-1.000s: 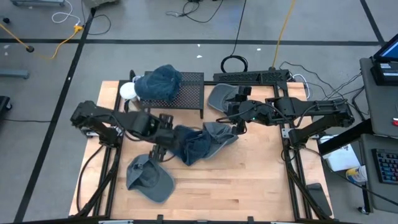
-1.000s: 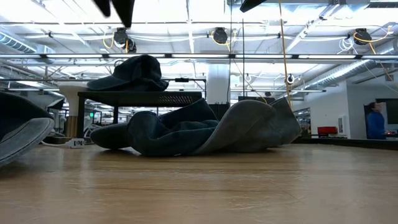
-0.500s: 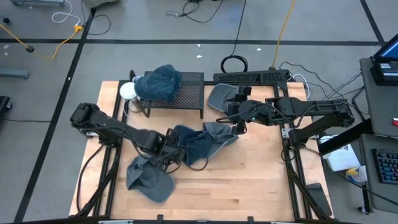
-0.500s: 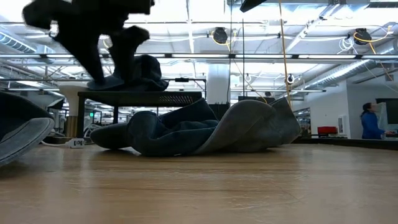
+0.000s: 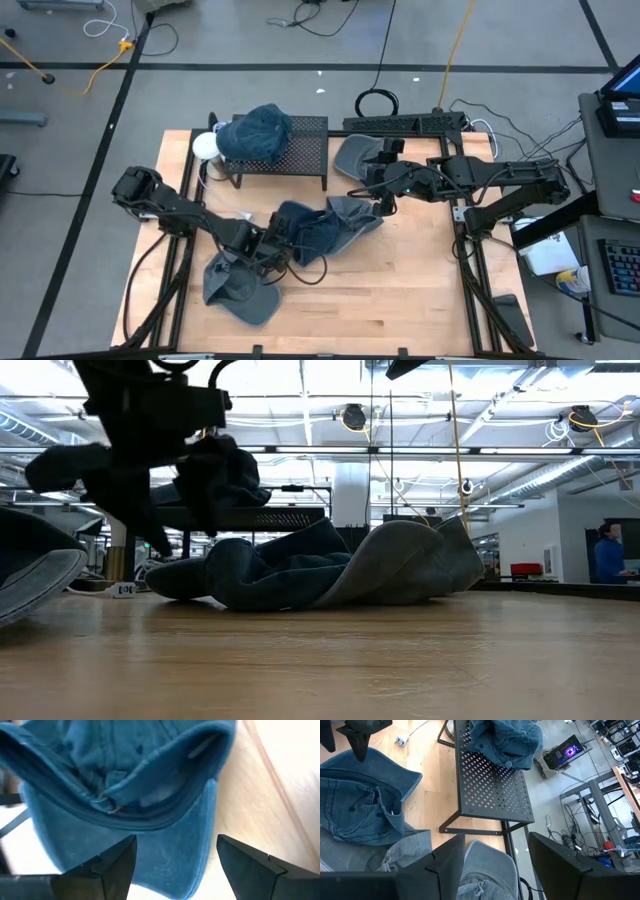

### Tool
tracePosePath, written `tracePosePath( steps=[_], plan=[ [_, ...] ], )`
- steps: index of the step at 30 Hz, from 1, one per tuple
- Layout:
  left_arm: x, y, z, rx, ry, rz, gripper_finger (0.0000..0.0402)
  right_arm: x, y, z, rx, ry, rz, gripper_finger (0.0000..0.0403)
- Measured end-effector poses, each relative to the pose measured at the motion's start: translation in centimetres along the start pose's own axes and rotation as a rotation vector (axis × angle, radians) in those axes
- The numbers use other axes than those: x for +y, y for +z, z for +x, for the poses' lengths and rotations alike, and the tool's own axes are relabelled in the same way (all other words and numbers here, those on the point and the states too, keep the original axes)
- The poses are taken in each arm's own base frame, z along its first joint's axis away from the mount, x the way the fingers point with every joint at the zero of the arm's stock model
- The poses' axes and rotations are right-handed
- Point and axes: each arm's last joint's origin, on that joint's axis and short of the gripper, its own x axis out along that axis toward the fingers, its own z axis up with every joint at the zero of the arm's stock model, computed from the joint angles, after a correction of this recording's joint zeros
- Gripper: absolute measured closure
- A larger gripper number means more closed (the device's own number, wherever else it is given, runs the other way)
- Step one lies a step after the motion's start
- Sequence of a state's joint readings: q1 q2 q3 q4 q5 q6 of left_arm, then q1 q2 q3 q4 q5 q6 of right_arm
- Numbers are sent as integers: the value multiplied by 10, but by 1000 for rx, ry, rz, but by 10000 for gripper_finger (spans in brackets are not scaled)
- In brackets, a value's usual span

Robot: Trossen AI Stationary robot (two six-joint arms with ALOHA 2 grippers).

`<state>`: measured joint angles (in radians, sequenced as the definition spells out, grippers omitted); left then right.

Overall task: Pick & Place hat
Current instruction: Stack the blue cap on the other blue cap on the shelf

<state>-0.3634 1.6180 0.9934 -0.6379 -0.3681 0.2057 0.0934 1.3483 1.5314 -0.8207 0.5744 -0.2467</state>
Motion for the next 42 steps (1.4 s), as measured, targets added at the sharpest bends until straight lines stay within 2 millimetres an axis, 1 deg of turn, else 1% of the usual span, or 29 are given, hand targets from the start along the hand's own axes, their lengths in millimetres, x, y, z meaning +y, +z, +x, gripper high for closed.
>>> tracePosePath(
  steps=[10,16,24,26,29,37,42],
  plan=[
    [-7,-9,16,-52,-10,3,121,0,0,0,0,0,0,193],
    [-4,-18,25,-33,21,-19,121,0,0,0,0,0,37,193],
    [3,-20,28,-32,27,-21,122,0,0,0,-1,0,25,193],
    [5,-20,29,-28,28,-29,129,0,0,0,-1,0,25,193],
    [7,-21,30,-28,14,-37,161,0,0,0,-1,0,25,193],
    [10,-22,32,-39,-48,-83,289,0,1,0,-7,-2,30,193],
    [10,-22,31,-40,-43,-102,351,0,1,0,-7,-2,30,193]
  ],
)
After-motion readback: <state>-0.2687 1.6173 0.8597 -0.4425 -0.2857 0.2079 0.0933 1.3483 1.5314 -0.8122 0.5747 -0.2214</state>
